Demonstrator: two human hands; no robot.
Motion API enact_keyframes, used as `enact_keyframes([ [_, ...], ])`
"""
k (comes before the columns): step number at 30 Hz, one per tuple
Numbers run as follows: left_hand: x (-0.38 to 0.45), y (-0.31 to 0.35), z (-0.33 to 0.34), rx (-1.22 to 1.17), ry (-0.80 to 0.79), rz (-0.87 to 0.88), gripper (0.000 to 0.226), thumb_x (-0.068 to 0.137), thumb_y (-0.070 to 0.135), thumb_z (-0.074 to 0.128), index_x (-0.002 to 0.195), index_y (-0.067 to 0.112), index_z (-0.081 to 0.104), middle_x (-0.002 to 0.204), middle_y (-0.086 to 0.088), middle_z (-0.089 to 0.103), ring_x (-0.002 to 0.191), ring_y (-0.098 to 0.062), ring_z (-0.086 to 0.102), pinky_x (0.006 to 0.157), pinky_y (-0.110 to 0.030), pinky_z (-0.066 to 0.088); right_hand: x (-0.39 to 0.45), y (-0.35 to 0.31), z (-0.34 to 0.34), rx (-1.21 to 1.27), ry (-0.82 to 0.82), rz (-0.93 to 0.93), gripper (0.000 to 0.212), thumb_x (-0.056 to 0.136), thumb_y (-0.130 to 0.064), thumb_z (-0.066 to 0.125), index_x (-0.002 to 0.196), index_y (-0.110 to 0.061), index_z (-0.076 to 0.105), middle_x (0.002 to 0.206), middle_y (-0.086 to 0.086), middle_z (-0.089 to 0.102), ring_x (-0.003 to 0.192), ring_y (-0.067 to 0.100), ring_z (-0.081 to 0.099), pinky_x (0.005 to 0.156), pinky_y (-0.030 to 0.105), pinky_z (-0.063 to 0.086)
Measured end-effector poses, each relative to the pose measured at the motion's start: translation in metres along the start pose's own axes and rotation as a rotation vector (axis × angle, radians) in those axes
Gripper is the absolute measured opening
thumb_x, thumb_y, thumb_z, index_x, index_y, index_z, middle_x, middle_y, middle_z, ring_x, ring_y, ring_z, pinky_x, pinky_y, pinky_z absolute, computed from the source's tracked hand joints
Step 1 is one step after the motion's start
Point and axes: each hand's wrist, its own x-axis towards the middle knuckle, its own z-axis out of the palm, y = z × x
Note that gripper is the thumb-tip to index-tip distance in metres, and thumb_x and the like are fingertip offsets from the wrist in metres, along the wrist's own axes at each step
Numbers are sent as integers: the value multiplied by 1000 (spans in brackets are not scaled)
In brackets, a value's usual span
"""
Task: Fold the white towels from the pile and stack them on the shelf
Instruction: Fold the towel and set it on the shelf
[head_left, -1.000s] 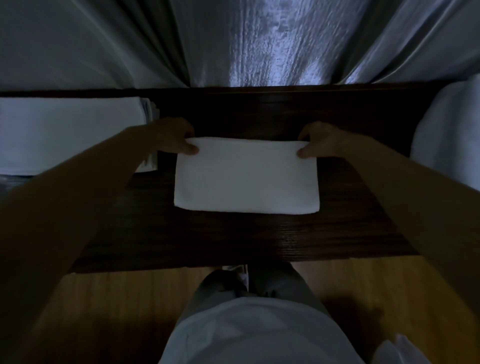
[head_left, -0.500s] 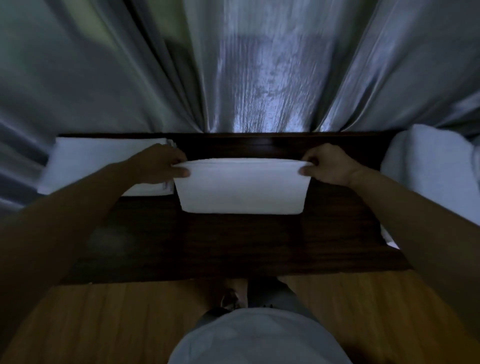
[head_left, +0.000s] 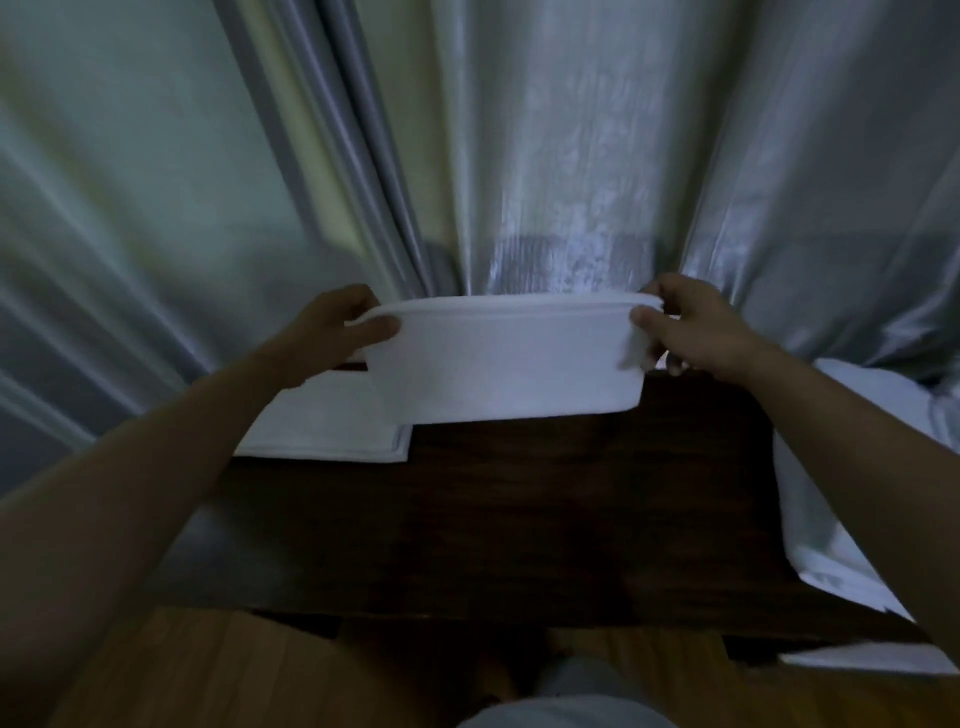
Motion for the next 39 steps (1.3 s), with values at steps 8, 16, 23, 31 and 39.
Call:
enact_keyframes([
  [8, -10, 18, -21, -233, 485, -34, 41, 77, 67, 65, 77, 26, 61, 71, 2, 56, 71, -18, 53, 66, -39, 47, 35, -46, -3, 298, -47, -46, 16, 101, -12, 61, 114, -2, 59, 92, 28, 71, 70, 36, 76, 45, 32, 56],
  [16, -28, 10, -22, -242, 671, -109, 21, 100, 38, 61, 88, 22, 55, 80, -1, 58, 63, -5, 60, 46, -26, 51, 46, -69, 17, 406, -105, -81, 13, 103, -13, 59, 110, -2, 59, 91, 28, 71, 75, 35, 77, 51, 38, 60],
  [23, -52, -25, -30, -31, 856, -114, 28, 105, 40, 48, 97, 12, 47, 79, 6, 45, 63, 4, 45, 55, -13, 36, 43, -89, 67, 462, -170, -105, 16, 103, -14, 59, 115, -4, 56, 96, 27, 70, 77, 37, 76, 63, 49, 63],
  [31, -65, -95, -71, 2, 909, -127, 19, 107, 31, 46, 102, 13, 47, 80, 10, 45, 67, 14, 49, 57, -8, 38, 51, -118, 154, 509, -194, -28, 18, 93, -2, 70, 87, 4, 54, 78, 27, 59, 82, 41, 76, 66, 45, 65],
  [39, -49, -190, -122, -42, 784, -86, 26, 103, 39, 43, 93, 15, 43, 72, 10, 39, 59, 9, 44, 51, -12, 32, 55, -129, 257, 291, 45, -43, 13, 99, -25, 65, 97, -13, 68, 96, 15, 69, 87, 26, 66, 77, 46, 56],
])
